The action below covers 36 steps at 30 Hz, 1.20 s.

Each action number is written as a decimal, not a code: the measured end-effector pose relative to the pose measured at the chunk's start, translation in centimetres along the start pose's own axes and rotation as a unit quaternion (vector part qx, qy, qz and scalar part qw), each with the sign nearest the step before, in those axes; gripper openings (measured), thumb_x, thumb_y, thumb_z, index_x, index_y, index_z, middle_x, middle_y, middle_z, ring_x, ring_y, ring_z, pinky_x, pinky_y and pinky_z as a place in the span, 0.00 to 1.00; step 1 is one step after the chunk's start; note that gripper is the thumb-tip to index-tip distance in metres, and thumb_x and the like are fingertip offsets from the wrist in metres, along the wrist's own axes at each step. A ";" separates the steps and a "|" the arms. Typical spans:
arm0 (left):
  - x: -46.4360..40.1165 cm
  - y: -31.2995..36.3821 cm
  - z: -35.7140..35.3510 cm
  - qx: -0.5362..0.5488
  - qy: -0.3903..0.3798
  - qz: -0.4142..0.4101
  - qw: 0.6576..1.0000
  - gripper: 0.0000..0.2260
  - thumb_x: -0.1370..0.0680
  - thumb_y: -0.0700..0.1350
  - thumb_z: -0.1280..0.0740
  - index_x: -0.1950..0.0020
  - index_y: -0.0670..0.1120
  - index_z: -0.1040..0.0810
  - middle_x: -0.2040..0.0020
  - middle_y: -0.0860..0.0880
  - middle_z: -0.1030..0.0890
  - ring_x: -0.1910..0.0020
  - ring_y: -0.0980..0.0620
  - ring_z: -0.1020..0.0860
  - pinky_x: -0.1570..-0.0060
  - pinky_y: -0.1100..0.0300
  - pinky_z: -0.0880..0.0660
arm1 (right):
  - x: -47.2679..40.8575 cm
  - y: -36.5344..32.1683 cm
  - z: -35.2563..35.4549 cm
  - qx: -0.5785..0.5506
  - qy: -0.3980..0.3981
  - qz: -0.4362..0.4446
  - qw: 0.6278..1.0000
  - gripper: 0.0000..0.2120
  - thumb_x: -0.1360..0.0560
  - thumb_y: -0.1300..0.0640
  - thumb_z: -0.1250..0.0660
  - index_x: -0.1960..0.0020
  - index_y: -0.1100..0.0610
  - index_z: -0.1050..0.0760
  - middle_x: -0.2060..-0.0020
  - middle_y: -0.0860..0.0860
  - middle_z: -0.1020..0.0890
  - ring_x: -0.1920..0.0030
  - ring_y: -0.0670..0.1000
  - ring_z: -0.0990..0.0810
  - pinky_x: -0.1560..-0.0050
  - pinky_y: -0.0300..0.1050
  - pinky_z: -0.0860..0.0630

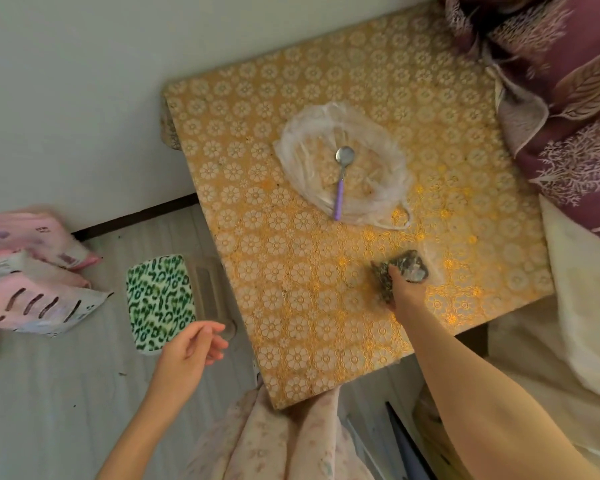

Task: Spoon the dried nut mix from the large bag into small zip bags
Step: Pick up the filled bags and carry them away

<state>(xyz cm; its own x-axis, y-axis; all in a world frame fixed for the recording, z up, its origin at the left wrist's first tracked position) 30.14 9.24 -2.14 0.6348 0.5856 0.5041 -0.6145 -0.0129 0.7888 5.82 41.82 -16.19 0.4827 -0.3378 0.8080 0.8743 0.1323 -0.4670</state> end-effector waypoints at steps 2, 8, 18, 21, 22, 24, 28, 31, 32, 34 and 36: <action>-0.2 0.9 -0.3 -0.004 -0.013 -0.009 1.000 0.12 0.20 0.37 0.42 0.55 0.49 0.21 0.65 0.48 0.18 0.65 0.51 0.20 0.66 0.68 0.24 | 0.6 0.6 0.6 -0.004 -0.009 0.008 1.000 0.33 0.28 0.49 0.29 0.31 0.63 0.37 0.39 0.59 0.26 0.41 0.59 0.26 0.39 0.58 0.26; -0.4 3.9 -1.6 -0.027 -0.078 -0.047 0.995 0.11 0.20 0.37 0.42 0.55 0.48 0.22 0.62 0.47 0.19 0.64 0.53 0.20 0.66 0.70 0.24 | 5.9 4.6 4.1 -0.066 -0.027 0.023 0.997 0.24 0.27 0.53 0.29 0.37 0.63 0.32 0.51 0.56 0.22 0.52 0.55 0.22 0.49 0.49 0.25; 0.1 3.9 -8.3 -0.169 -0.318 -0.082 0.929 0.09 0.20 0.41 0.42 0.51 0.47 0.22 0.59 0.46 0.18 0.59 0.47 0.20 0.61 0.61 0.26 | 19.3 20.1 9.9 -0.359 -0.001 -0.001 0.933 0.18 0.27 0.64 0.31 0.38 0.59 0.30 0.52 0.58 0.17 0.57 0.55 0.16 0.67 0.43 0.22; 1.2 4.4 -10.4 -0.235 -0.393 -0.134 0.879 0.10 0.20 0.42 0.42 0.54 0.51 0.23 0.60 0.47 0.19 0.60 0.50 0.20 0.65 0.65 0.25 | 22.7 25.8 9.9 -0.462 0.043 0.002 0.886 0.18 0.28 0.68 0.32 0.40 0.60 0.28 0.55 0.57 0.16 0.59 0.56 0.16 0.65 0.45 0.21; 1.8 4.4 -11.1 -0.248 -0.417 -0.147 0.862 0.10 0.20 0.42 0.42 0.54 0.50 0.23 0.60 0.47 0.19 0.60 0.50 0.21 0.66 0.66 0.24 | 23.8 27.5 9.7 -0.489 0.061 0.008 0.870 0.19 0.29 0.69 0.33 0.39 0.61 0.28 0.54 0.58 0.16 0.58 0.57 0.16 0.61 0.48 0.20; 3.2 4.4 -12.2 -0.275 -0.459 -0.171 0.827 0.10 0.19 0.42 0.43 0.53 0.49 0.23 0.60 0.46 0.19 0.61 0.50 0.21 0.66 0.67 0.24 | 26.2 31.0 9.0 -0.548 0.091 0.014 0.831 0.21 0.30 0.71 0.33 0.37 0.63 0.29 0.51 0.60 0.18 0.55 0.59 0.18 0.53 0.55 0.20; 7.2 3.3 -14.0 -0.299 -0.523 -0.195 0.774 0.09 0.20 0.41 0.42 0.52 0.45 0.22 0.60 0.43 0.20 0.61 0.47 0.21 0.67 0.68 0.24 | 31.7 37.2 7.8 -0.658 0.164 0.021 0.735 0.26 0.37 0.67 0.30 0.40 0.62 0.27 0.55 0.59 0.17 0.58 0.57 0.17 0.58 0.52 0.19; 11.7 1.4 -15.4 -0.334 -0.578 -0.209 0.714 0.09 0.20 0.39 0.43 0.51 0.42 0.23 0.60 0.41 0.20 0.62 0.46 0.22 0.67 0.66 0.24 | 35.5 41.5 7.2 -0.735 0.210 0.028 0.644 0.24 0.36 0.64 0.30 0.40 0.62 0.26 0.55 0.59 0.16 0.58 0.56 0.16 0.62 0.48 0.19; 13.3 0.7 -16.0 -0.336 -0.597 -0.217 0.696 0.09 0.20 0.38 0.43 0.52 0.42 0.23 0.61 0.41 0.21 0.63 0.46 0.23 0.67 0.66 0.25 | 36.4 42.9 6.9 -0.763 0.223 0.031 0.607 0.23 0.34 0.62 0.30 0.39 0.62 0.26 0.54 0.59 0.16 0.57 0.55 0.16 0.63 0.47 0.19; 16.5 -0.9 -17.1 -0.353 -0.629 -0.232 0.653 0.11 0.20 0.36 0.43 0.55 0.42 0.23 0.64 0.41 0.22 0.66 0.47 0.24 0.69 0.68 0.26 | 38.3 45.4 6.6 -0.813 0.244 0.036 0.528 0.20 0.31 0.55 0.33 0.41 0.61 0.23 0.55 0.58 0.15 0.59 0.54 0.15 0.66 0.46 0.19; 19.9 -2.5 -18.0 -0.369 -0.654 -0.249 0.612 0.11 0.20 0.36 0.44 0.55 0.41 0.22 0.65 0.42 0.22 0.66 0.46 0.24 0.69 0.67 0.27 | 39.8 47.4 6.4 -0.850 0.250 0.043 0.461 0.18 0.32 0.47 0.35 0.51 0.59 0.16 0.60 0.56 0.15 0.64 0.53 0.15 0.71 0.46 0.20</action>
<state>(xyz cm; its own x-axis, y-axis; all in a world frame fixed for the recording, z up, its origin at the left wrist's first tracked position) 35.88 35.46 -0.39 0.3651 -0.7876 0.4964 0.0705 0.5551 0.8288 66.82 40.57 -3.88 0.0672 -0.6282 0.7752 -0.6565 -0.6128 -0.4398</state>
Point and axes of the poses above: each hand's wrist, its own x-axis away from the middle knuckle, its own z-axis out of the back of the hand, y = z × x, the point moved 9 cm from there along -x, towards the middle knuckle
